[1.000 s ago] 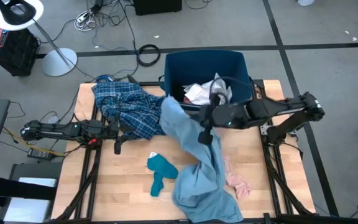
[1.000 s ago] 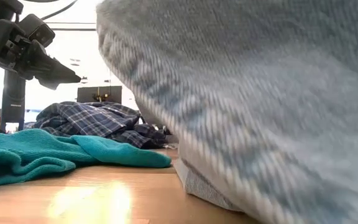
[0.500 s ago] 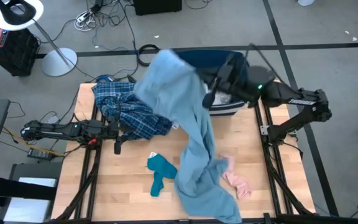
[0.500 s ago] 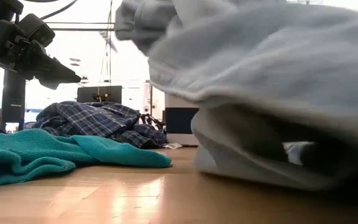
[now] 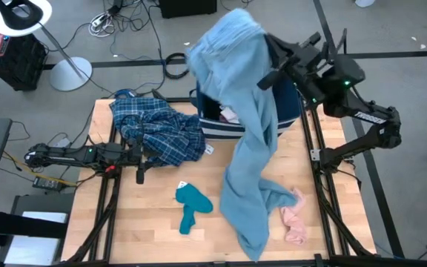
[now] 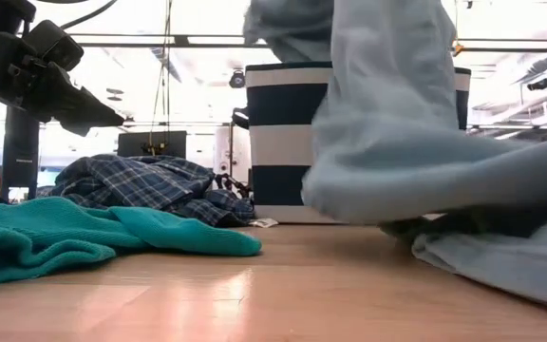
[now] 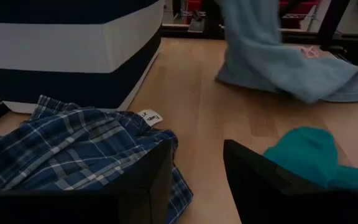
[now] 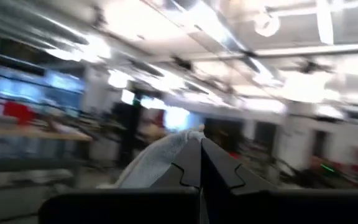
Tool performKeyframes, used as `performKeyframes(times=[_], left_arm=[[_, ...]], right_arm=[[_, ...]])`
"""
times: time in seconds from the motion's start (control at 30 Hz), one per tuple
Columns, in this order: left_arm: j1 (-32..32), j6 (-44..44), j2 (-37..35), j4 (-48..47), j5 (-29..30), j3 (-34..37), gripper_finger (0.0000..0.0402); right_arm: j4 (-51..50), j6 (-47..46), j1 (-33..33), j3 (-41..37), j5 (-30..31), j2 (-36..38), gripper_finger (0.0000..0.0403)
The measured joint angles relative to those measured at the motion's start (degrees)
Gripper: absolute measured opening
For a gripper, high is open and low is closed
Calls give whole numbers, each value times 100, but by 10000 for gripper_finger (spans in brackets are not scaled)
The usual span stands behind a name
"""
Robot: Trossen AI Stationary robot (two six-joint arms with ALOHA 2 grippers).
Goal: Sort clothes
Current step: Put the blue jeans into the blue laundry bin
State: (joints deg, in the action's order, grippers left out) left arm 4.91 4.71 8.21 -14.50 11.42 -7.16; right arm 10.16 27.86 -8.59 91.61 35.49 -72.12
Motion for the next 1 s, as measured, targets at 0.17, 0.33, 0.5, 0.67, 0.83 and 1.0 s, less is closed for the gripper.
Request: performKeyframes(times=[0.17,0.33,0.5,0.67,0.83,1.0], left_arm=[[0,0,1,0,2,-1,151],[0,0,0,2,2,0,151],[0,0,0,16,2,0,151],[0,2,0,85,2,0,151],[0,2,1,86,1,0,151],[0,2,2,83,0,0,151]], right_arm=[[-1443,-271,-210,2,803,-16,0],[-3182,-1454,-351,2,753,-175,0],[-4319,-2429,-545,4,50,-548,0],[-4779,-2984,-809,4,-423,-1132,0],[-4784,-3507,-1150,5,-1075,-1816,0],[-4905,-4352,-1584,7,-1718,-2418,0]])
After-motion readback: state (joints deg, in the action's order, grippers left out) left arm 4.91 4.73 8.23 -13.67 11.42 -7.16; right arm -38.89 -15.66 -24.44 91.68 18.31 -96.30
